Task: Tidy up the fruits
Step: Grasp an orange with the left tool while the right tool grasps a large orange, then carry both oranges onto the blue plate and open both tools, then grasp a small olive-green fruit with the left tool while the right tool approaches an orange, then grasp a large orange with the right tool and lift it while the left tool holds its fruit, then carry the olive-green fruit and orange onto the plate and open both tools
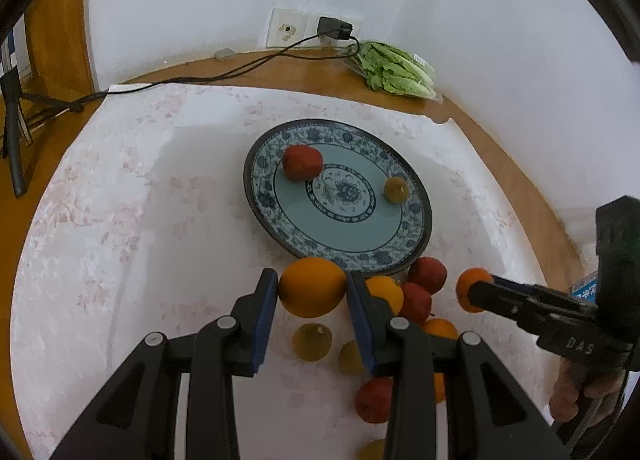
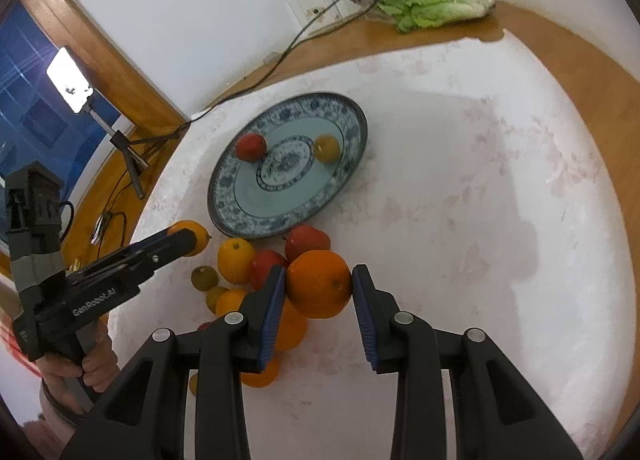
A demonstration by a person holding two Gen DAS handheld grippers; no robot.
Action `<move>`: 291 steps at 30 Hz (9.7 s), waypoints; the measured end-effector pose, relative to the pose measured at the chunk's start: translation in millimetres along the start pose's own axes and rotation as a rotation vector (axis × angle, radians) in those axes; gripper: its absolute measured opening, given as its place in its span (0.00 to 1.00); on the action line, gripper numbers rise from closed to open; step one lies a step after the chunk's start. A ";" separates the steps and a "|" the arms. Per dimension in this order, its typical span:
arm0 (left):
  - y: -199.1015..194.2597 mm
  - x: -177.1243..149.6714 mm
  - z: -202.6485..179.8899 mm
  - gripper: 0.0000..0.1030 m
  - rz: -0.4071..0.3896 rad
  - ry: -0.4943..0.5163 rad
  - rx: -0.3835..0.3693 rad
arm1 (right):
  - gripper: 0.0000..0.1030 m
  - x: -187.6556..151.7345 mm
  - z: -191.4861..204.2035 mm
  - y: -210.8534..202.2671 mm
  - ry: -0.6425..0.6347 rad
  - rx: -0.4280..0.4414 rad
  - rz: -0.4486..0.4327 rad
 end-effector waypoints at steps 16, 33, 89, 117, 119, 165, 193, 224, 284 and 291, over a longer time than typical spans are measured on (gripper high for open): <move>24.1 23.6 -0.5 0.36 -0.003 0.053 0.031 | 0.34 29.4 17.9 14.2 -0.073 0.003 -0.025; 52.8 28.1 -1.7 0.36 0.016 0.071 0.037 | 0.34 41.3 17.8 38.5 -0.110 -0.023 -0.038; 37.6 26.7 -1.9 0.44 -0.002 0.083 0.029 | 0.42 44.4 20.5 35.2 -0.193 -0.078 -0.125; -5.9 -9.1 4.1 0.45 0.015 0.047 0.026 | 0.42 4.0 22.9 -8.6 -0.149 -0.084 -0.115; -4.7 -11.9 4.3 0.45 0.021 0.047 0.029 | 0.42 0.9 23.5 -9.5 -0.148 -0.083 -0.110; 9.5 -39.4 0.8 0.24 0.068 0.041 -0.019 | 0.42 -40.9 31.4 9.4 -0.112 -0.025 -0.002; -4.8 -29.9 3.7 0.24 0.031 0.018 -0.014 | 0.35 -35.5 33.0 -1.8 -0.117 -0.007 -0.053; 13.6 11.1 -6.5 0.24 -0.019 0.062 0.015 | 0.34 7.2 28.6 -13.7 -0.190 -0.053 -0.114; 46.3 19.1 -8.8 0.34 -0.011 0.085 0.017 | 0.41 57.5 8.9 44.6 -0.195 -0.094 -0.163; 35.7 17.9 -10.5 0.35 -0.014 0.078 0.013 | 0.41 52.5 9.4 31.0 -0.185 -0.103 -0.166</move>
Point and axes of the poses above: each gripper's, at about its wrist camera, not at the fingertips, and y roughly the way its jaws point, z to its left, x to its top, the point moved 6 cm from there along y, roughly the way its jaws point, and after that the axes turned 10 degrees about -z, right-handed, at the moved point
